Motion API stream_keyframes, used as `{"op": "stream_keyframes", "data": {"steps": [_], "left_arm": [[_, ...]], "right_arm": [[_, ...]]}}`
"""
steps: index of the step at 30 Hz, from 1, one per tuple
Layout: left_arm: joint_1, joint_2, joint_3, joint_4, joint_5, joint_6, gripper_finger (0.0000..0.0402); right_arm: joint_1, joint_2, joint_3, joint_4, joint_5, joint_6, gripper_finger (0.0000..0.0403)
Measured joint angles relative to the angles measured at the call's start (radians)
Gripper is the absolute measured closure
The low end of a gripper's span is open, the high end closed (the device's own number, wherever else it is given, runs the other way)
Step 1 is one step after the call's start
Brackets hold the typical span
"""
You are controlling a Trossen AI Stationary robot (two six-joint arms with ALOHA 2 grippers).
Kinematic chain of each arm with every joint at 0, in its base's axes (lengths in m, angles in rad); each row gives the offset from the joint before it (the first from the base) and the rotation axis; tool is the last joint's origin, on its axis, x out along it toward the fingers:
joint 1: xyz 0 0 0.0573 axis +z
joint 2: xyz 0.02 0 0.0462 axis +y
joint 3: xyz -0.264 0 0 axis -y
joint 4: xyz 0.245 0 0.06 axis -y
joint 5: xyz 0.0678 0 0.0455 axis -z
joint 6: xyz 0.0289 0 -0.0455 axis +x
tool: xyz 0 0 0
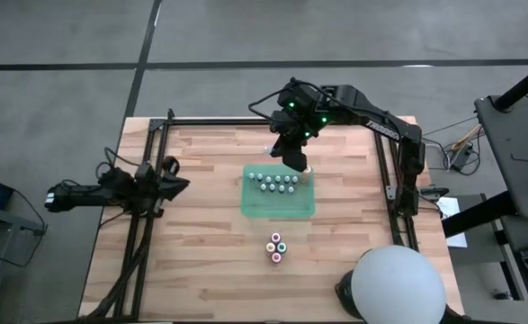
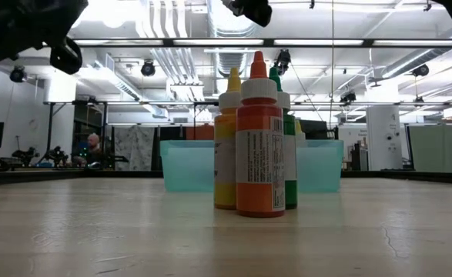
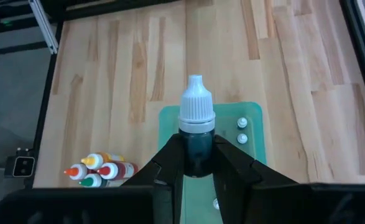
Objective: Pick & Place food coloring
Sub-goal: Put the small green food coloring bottle into the green container
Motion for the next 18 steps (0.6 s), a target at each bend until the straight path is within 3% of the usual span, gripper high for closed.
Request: {"op": "stream_keyframes", "data": {"steps": [10, 14, 18], "left_arm": [[0.0, 0.003, 0.029, 0.162, -0.008, -0.092, 0.0401], [-0.001, 0.005, 0.074, 0.164, -0.088, -0.144, 0.0401], [0.0, 0.063, 0.178, 0.084, -0.091, -0.112, 0.0401]], "right_arm": [[0.0, -0.008, 0.0, 0.001, 0.0, 0.035, 0.0346], [0.0, -0.008, 0.0, 0.002, 0.0, 0.033, 0.0346], [0.0, -0.008, 0.0, 0.002, 0.0, 0.033, 0.0346]]}}
